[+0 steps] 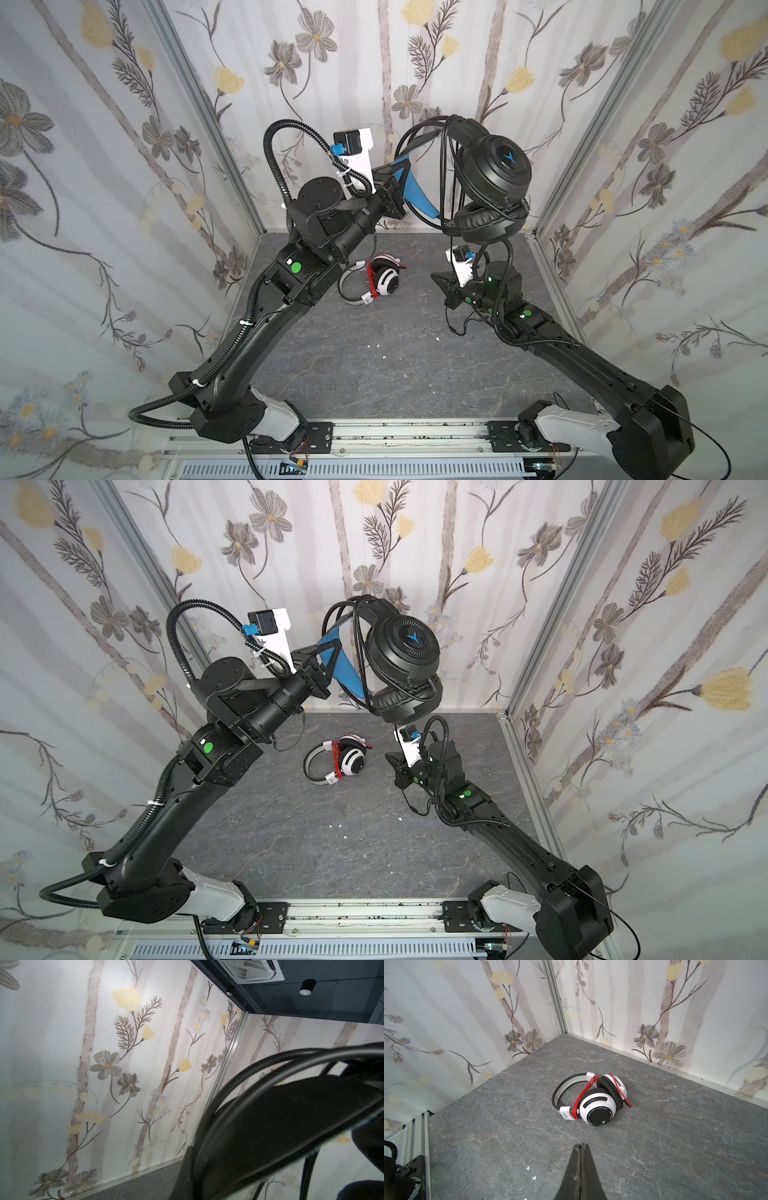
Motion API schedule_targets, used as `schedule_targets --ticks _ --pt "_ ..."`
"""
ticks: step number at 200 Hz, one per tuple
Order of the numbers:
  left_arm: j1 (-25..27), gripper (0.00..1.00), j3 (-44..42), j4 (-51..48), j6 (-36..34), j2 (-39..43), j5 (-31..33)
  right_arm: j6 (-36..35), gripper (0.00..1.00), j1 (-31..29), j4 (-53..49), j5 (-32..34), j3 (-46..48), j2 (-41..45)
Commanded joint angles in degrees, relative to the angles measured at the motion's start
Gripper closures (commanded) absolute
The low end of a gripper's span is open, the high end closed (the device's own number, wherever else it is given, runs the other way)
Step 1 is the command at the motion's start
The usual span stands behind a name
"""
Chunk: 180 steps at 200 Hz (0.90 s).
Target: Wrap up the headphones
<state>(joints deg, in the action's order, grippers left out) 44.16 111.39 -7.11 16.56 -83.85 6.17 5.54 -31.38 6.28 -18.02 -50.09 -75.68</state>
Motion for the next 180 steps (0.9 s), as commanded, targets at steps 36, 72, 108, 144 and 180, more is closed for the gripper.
schedule_targets --ticks 36,72,108,144,180 --pt "0.0 1.0 3.56 9.58 3.49 -5.08 13.7 -2.26 1.0 -2.39 -6.25 5.73 2.12 3.13" --pt "-0.04 1.0 6.2 7.96 0.32 -8.47 19.57 -3.51 1.0 -4.93 -8.84 8.4 2.71 5.12" --pt "-1.02 1.0 9.95 2.88 -1.39 -11.87 23.85 -4.94 1.0 -7.6 -11.17 10.86 1.72 5.8" --pt "-1.19 1.0 11.2 0.41 -5.66 -14.7 30.0 -6.47 1.0 -11.58 -14.68 13.23 -1.48 5.82" --pt "-1.43 1.0 14.93 -3.59 -12.23 -19.51 35.86 -8.98 1.0 -17.65 -18.09 18.17 -5.41 4.81"
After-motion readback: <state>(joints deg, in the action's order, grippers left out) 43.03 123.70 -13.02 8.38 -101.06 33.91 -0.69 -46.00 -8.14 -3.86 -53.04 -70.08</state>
